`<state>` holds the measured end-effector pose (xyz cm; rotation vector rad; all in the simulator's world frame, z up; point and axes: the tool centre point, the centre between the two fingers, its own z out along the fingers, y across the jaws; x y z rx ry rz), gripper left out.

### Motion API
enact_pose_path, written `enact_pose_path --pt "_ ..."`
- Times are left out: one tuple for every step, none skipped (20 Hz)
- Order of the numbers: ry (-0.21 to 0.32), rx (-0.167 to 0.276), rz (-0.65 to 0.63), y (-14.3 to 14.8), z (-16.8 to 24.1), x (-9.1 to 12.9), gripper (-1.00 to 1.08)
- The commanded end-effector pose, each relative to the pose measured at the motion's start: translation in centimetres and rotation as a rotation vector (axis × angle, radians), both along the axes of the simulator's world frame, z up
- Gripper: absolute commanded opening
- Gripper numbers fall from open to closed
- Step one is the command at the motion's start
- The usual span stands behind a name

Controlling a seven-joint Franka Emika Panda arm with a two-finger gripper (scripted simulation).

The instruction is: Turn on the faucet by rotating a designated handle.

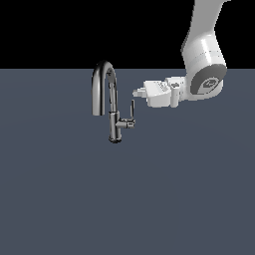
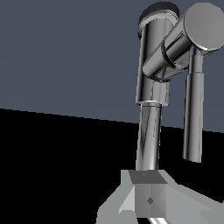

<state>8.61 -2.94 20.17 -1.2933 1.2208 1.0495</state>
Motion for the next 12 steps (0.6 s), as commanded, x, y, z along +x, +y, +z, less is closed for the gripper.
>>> enact_pose_path --pt "0.032 0.037 -0.038 0.1 -1.4 0.3 -1.00" --pt "0.043 0.049 -0.050 0.1 -1.9 0.4 -1.00" --pt "0.053 0.060 -0.061 0.2 -2.4 0.5 -1.00" --pt "0.061 0.070 -0.071 0.2 -2.7 0.6 -1.00" --pt "0.069 0.079 -0.079 0.3 -3.1 0.6 -1.00" --pt "0.075 0.086 -0.087 0.3 -3.4 0.7 -1.00" --pt "0.081 0.092 -0.093 0.4 -3.7 0.7 -1.00" --pt "0.085 0.097 -0.098 0.4 -3.9 0.7 -1.00" --pt "0.089 0.101 -0.102 0.4 -4.0 0.7 -1.00" --pt "0.091 0.104 -0.105 0.5 -4.1 0.8 -1.00" --pt "0.092 0.106 -0.106 0.5 -4.2 0.8 -1.00" --pt "0.092 0.106 -0.106 0.5 -4.2 0.8 -1.00"
